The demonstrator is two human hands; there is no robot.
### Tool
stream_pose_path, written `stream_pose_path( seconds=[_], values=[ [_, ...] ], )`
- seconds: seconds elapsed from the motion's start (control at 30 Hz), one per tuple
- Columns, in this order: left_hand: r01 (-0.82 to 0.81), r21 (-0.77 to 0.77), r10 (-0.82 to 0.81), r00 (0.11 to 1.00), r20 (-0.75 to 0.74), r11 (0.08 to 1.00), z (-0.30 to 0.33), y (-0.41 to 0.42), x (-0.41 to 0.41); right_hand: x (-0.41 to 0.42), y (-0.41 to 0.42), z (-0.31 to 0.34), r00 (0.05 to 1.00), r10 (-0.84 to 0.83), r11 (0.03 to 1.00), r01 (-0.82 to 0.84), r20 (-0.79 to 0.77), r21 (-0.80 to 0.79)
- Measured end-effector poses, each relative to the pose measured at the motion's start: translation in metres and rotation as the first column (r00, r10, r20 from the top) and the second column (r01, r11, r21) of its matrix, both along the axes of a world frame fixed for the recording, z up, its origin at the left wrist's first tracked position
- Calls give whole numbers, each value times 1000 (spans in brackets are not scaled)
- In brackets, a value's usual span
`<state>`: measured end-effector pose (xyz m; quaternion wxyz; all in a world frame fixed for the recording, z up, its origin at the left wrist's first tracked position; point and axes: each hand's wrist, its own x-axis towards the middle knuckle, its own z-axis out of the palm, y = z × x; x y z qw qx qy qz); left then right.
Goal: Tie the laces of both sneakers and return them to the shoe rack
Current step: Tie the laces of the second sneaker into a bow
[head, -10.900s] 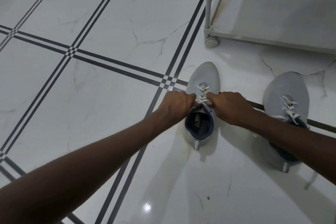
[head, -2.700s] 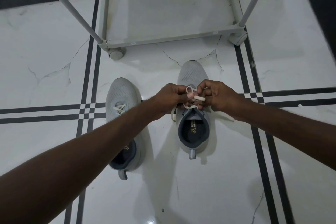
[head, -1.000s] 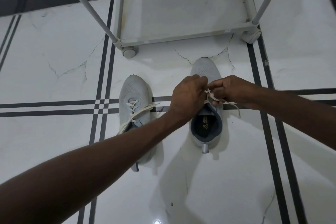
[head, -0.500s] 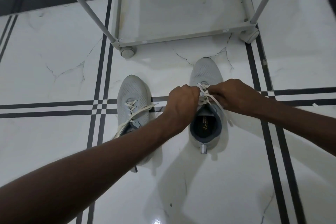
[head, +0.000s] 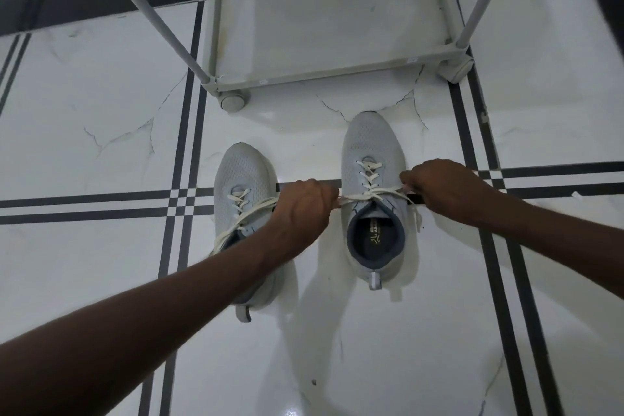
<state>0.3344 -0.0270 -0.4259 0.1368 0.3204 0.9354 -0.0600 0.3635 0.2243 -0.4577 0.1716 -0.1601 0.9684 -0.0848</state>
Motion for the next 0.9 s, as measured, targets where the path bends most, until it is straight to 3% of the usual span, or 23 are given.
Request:
stream_pose_path(
  seconds=[0.17,0.37,0.57,0.7,0.8,0.83,0.9],
  values=[
    [70,17,-70,997,15,997,-4,7,8,7,-2,-3,999,-19,997,16,-43,-79],
    [81,20,-82,994,67,997,-4,-4,2,1,1,-7,1000,-15,1000,15,14,7],
    [39,99,-55,985,163,994,2,-13,4,-2,4,-16,998,29,999,-26,-51,44],
    [26,33,-32,981,190,999,0,-10,0,1,1,-12,999,22,996,-19,-36,87],
    [-72,17,71,993,94,997,10,-2,-7,10,5,-9,979,-36,978,77,-202,196],
    [-115,57,112,992,60,992,14,1,-10,10,4,-6,966,-81,975,128,-246,183],
    [-122,185,119,993,26,975,21,11,-11,9,-7,0,961,-142,990,134,-239,-47]
  ],
)
